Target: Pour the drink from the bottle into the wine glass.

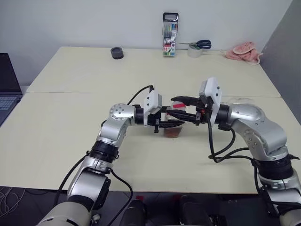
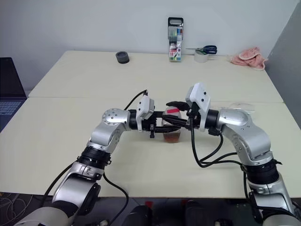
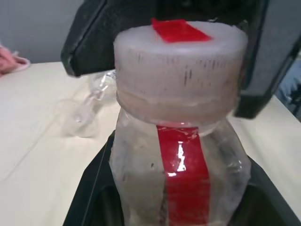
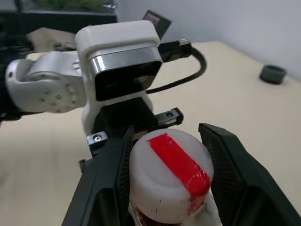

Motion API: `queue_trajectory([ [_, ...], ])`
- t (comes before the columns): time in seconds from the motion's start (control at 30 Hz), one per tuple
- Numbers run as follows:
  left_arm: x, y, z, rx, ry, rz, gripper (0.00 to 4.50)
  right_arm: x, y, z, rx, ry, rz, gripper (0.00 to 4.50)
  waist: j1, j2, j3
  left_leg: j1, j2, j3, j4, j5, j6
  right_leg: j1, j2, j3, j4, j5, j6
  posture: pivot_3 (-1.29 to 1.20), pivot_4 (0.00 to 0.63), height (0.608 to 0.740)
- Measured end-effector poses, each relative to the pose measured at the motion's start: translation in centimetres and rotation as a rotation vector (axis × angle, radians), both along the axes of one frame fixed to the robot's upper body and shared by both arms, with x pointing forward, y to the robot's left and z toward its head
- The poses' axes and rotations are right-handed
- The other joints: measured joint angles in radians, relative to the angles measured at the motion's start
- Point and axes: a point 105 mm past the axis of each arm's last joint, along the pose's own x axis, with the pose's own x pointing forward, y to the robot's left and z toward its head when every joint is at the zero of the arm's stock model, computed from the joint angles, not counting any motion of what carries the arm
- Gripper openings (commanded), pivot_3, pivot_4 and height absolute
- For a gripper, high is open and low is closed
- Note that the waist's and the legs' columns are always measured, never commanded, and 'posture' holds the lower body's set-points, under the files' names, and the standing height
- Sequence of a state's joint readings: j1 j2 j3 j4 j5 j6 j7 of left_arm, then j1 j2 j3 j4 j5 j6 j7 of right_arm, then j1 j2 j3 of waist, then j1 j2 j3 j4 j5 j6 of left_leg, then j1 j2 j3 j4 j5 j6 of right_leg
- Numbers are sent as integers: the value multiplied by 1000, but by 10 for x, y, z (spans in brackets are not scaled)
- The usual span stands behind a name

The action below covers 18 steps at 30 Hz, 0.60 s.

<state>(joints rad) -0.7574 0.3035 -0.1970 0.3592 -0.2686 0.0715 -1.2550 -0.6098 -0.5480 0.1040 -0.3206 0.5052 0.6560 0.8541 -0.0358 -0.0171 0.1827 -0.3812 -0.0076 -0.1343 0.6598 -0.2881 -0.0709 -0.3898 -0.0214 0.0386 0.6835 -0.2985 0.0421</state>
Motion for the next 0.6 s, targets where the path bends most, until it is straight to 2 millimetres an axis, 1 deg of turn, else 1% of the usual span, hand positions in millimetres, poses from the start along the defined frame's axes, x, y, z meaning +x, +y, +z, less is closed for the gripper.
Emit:
queue_trajectory([
  [0.07,0,0,0,1,2,1,1797,0,0,0,3,6,-2,2616,1,0,0,-1,-1,0,1,0,0,0,-1,1,0,0,0,0,150,740],
  [0.1,1,0,0,0,3,11,1796,-1,0,0,10,5,-1,2849,1,0,0,-1,-1,0,1,0,0,0,-1,1,0,0,0,0,150,740],
  [0.2,10,7,1,-18,5,91,1794,-2,-4,-2,16,-23,-57,3890,2,0,0,-1,-1,0,1,0,0,0,-1,0,0,0,0,0,150,740],
  [0.3,17,12,2,-36,3,149,1793,-8,-10,-2,46,-54,-136,3902,3,0,0,-1,-1,-1,1,0,0,-1,-1,0,0,0,0,0,150,740],
  [0.4,21,13,1,-48,10,186,1793,-15,-6,-7,110,-78,-249,3902,3,0,0,-1,-1,0,1,0,0,-1,-1,0,0,0,0,0,150,740],
  [0.47,23,13,-1,-48,18,199,1793,-11,-4,-8,167,-101,-384,3902,3,0,0,-1,-1,0,1,0,-1,-1,-1,1,2,0,0,0,150,740],
  [0.53,22,10,-1,-55,19,194,1793,-7,2,-12,193,-110,-467,3902,2,0,0,-1,-1,0,2,1,-3,-2,-1,2,4,0,0,0,150,740],
  [0.6,22,9,-1,-57,19,191,1793,-5,9,-11,232,-117,-522,3902,1,0,0,-1,-1,1,1,2,-4,-4,0,2,5,0,0,0,150,740],
])
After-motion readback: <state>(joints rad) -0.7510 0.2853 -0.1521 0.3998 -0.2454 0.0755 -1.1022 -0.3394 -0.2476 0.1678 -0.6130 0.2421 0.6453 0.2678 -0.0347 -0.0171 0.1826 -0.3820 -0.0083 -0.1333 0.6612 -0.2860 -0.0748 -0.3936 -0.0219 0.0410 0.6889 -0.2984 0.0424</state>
